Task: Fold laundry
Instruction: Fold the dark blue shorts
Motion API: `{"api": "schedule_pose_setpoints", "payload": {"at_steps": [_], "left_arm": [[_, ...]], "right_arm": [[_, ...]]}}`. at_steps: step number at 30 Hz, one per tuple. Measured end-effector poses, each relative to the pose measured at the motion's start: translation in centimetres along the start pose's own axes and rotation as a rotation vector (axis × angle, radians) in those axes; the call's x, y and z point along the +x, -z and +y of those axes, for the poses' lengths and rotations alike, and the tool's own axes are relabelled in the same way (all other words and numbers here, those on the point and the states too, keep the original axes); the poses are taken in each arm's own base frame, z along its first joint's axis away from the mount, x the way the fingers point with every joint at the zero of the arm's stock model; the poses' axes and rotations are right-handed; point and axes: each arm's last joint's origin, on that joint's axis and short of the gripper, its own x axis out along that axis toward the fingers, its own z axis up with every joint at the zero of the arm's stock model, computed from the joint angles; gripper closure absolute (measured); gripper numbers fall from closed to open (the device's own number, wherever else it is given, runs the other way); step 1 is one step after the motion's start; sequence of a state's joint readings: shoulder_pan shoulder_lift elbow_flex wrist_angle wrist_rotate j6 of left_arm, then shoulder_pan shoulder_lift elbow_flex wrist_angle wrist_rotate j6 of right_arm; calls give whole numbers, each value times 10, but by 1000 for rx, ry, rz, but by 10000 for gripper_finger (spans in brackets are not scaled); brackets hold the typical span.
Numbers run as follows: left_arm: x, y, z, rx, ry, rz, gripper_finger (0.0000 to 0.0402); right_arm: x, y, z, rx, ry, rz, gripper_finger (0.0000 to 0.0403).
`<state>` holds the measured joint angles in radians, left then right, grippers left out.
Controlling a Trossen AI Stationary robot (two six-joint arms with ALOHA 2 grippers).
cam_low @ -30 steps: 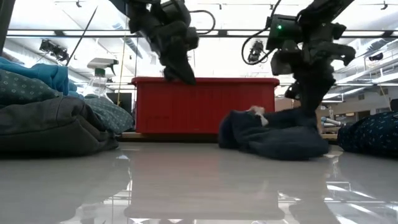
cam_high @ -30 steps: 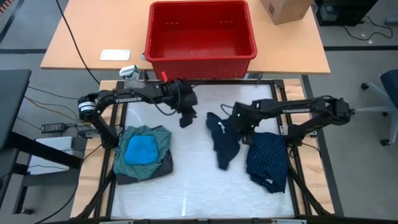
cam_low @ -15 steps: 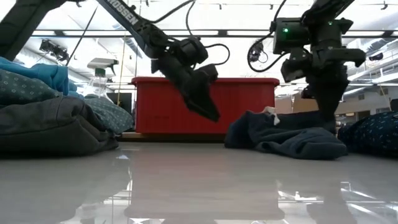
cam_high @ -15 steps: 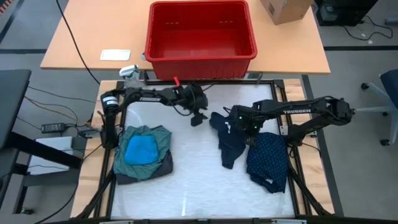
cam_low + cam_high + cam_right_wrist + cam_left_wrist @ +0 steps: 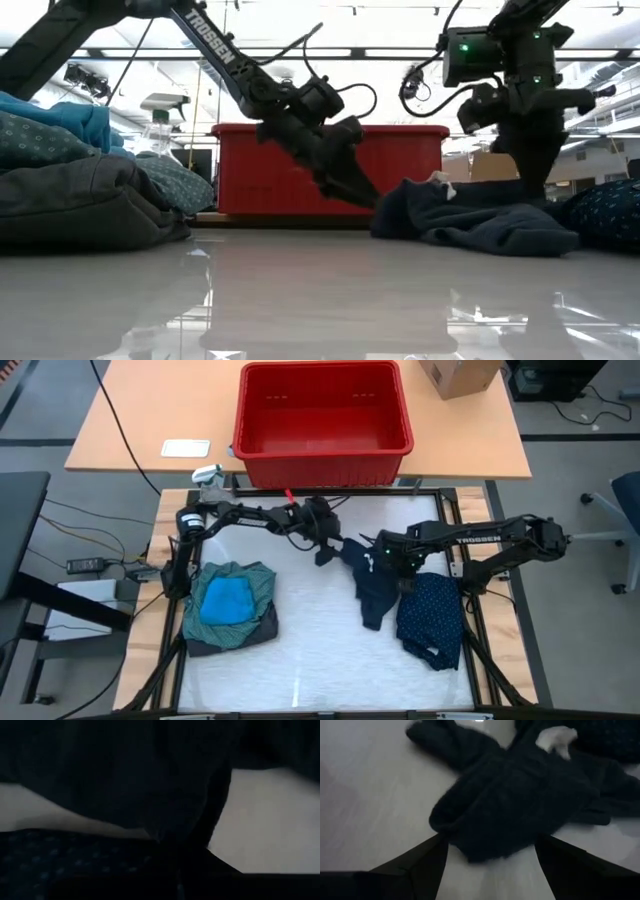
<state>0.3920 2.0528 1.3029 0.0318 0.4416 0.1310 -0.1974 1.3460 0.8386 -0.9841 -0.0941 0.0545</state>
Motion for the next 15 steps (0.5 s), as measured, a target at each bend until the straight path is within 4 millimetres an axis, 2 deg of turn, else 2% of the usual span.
{"api": "schedule_pose_setpoints", "payload": {"at_steps": [5, 12, 15], "left_arm": [[3, -2, 7, 3, -17, -63, 120], [7, -2, 13, -15, -111, -92, 156], [8, -1, 14, -19, -112, -88, 186]], "right_arm": [[-12, -12, -2, -72, 101, -62, 396], [-25, -22, -9, -52, 158, -130, 396], [-26, -23, -10, -49, 191, -142, 396]]}}
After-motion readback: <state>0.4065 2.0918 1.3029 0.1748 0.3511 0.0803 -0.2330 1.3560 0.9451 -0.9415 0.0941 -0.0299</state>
